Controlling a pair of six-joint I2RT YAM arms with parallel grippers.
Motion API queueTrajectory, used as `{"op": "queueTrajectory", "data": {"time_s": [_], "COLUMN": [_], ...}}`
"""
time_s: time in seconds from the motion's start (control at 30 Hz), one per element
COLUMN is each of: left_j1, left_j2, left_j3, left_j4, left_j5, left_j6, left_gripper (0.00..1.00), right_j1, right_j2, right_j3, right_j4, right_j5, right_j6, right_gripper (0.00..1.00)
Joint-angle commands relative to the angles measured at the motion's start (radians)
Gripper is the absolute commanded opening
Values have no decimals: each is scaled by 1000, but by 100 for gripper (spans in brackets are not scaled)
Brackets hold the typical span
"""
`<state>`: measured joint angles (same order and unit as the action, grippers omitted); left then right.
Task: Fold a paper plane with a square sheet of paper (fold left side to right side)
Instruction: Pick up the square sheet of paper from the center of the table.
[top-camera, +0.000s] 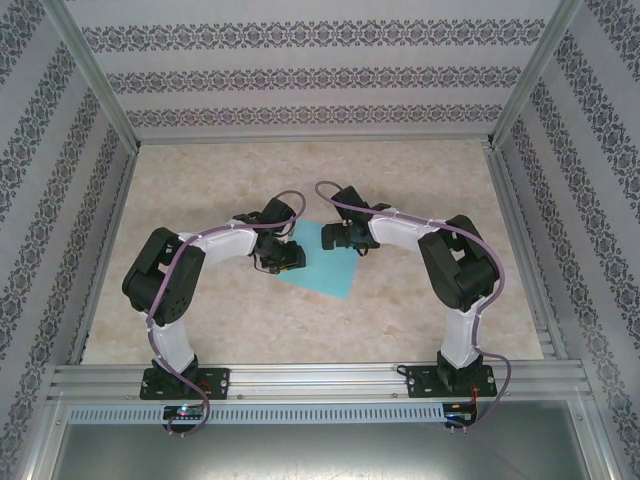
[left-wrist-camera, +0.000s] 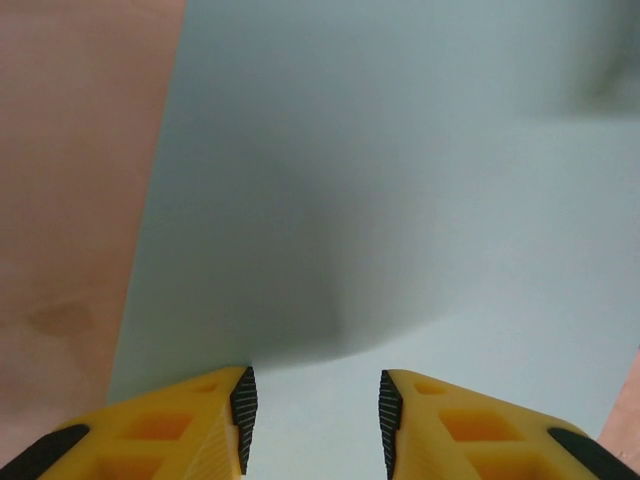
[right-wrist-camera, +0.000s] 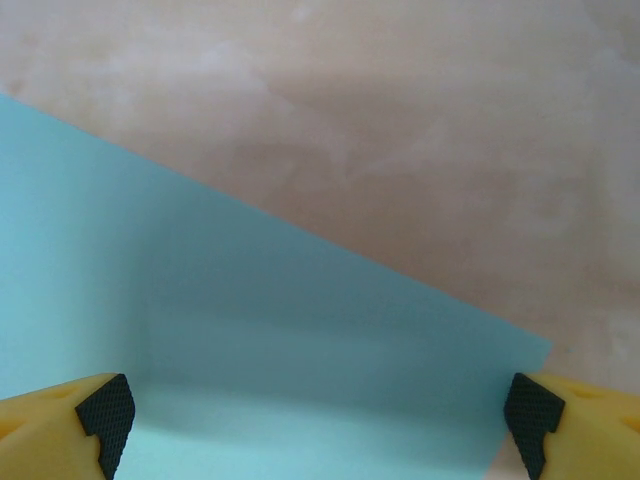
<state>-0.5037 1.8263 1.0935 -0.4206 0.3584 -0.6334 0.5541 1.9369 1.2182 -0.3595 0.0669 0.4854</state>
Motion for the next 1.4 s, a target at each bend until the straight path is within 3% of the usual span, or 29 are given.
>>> {"op": "queueTrajectory", "data": {"time_s": [0.0,0.3,0.83,1.03,1.37], "left_j1": [-1,-7,5,66,227], "left_j2": [2,22,-61,-202,-586], "left_j3": [-26,-37,-30,-51,-179], "left_j4": [12,37,71,46,201], "left_j5": [-16,-42,-26,-7,116], "left_j6": [-5,-13,-25,2,57], "left_gripper": [40,35,36,43,65], "right_j1": [19,73,69,30,-84], "right_j2": [29,7,-72,-121,-392], "right_j3": [17,-14,-23,-60,-148], "right_j4": [-30,-2,-1,71,174], "right_j5": [-10,-116,-202,-319,-585], "right_j6": [37,57,18,22,-81], "right_gripper": [98,96,52,40,35]}}
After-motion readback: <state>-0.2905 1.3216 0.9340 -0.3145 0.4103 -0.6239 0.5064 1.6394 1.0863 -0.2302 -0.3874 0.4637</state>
